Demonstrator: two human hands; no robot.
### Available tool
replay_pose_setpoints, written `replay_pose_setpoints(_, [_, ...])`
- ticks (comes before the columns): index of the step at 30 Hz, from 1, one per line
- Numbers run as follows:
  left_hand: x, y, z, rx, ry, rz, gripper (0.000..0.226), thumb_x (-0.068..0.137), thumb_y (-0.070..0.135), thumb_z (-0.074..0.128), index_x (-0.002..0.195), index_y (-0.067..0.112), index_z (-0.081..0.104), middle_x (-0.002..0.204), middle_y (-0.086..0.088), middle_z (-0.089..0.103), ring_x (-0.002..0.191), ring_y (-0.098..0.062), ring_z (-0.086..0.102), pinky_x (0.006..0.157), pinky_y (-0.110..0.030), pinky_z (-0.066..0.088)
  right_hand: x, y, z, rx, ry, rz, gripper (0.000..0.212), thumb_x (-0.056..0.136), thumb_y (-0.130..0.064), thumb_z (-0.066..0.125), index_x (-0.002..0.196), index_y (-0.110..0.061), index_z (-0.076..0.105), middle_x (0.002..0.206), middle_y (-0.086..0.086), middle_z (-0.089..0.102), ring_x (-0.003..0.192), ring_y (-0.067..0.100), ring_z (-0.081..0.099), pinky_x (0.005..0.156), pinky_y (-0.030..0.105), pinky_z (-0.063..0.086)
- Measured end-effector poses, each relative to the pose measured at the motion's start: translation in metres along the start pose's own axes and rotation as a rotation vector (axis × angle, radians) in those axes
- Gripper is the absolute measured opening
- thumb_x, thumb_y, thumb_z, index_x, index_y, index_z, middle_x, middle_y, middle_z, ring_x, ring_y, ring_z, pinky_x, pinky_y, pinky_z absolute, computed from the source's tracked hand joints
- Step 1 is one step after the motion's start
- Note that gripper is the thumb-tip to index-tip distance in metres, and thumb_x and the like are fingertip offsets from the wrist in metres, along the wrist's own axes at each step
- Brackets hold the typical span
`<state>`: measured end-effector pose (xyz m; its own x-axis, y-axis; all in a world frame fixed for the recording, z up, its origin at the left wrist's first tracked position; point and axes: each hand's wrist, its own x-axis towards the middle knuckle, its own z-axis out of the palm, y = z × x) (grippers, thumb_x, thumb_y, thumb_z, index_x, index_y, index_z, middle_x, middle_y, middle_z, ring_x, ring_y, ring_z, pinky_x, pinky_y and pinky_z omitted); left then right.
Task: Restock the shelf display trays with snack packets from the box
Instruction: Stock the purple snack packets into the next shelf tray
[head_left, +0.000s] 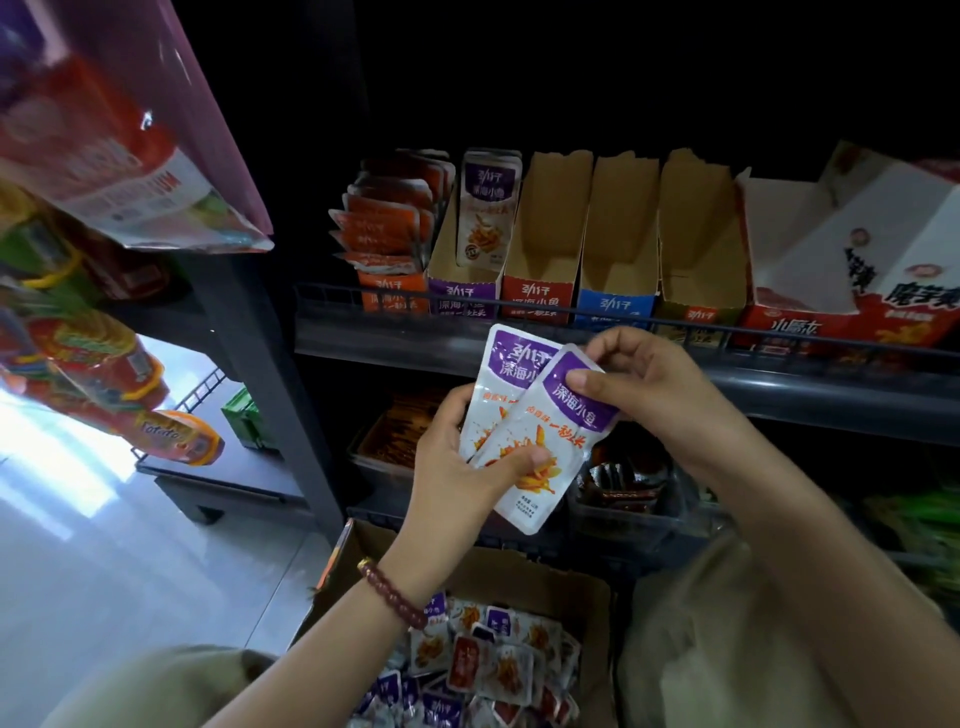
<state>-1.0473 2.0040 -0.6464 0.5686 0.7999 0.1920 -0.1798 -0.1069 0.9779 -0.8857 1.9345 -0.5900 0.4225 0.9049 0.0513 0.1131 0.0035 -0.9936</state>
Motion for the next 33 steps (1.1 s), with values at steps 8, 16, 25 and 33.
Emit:
replay_pose_setpoints(8, [-0.002,0.003,-0.003,0.157,-0.132,0.097,0.028,0.083,0.023,0.068,0.108,0.030,0.059,0.098,0.010,0.071,0.086,-0.009,0.070,0.070,-0.022,0.055,-0.002,-0.002,0.005,0.022,-0.050,-0.134,0.013,0.083,-0.009,0.063,0.085,-0.014,0.052,0.101,0.000,0.068,0.088,0.012,0.069,0.063,0.020,0.055])
replay_pose_setpoints(16, [0.000,-0.003,-0.004,0.213,-0.181,0.115,0.025,0.088,0.029,0.054,0.113,0.030,0.056,0.103,0.014,0.069,0.089,-0.006,0.068,0.073,-0.018,0.053,0.006,0.002,0.013,-0.026,0.022,-0.133,0.020,0.084,-0.015,0.066,0.101,-0.024,0.062,0.080,-0.001,0.068,0.074,0.011,0.070,0.064,0.021,0.056])
replay_pose_setpoints(25, [0.008,0.003,-0.004,0.130,0.053,0.207,0.019,0.088,0.027,0.054,0.106,0.028,0.057,0.096,0.015,0.069,0.081,-0.003,0.068,0.064,-0.013,0.051,0.003,0.003,0.027,-0.505,0.067,-0.208,0.046,0.082,-0.063,0.042,0.118,-0.033,0.047,0.106,-0.014,0.062,0.093,-0.001,0.061,0.075,0.024,0.052])
replay_pose_setpoints(33, [0.032,0.004,-0.023,0.421,0.092,0.438,0.022,0.093,0.040,0.049,0.114,0.035,0.051,0.095,0.016,0.066,0.086,0.000,0.066,0.067,-0.018,0.054,0.021,-0.015,0.037,0.104,-0.087,-0.111,0.045,0.080,-0.028,0.063,0.122,-0.024,0.047,0.090,-0.005,0.062,0.055,0.001,0.055,0.046,0.011,0.041])
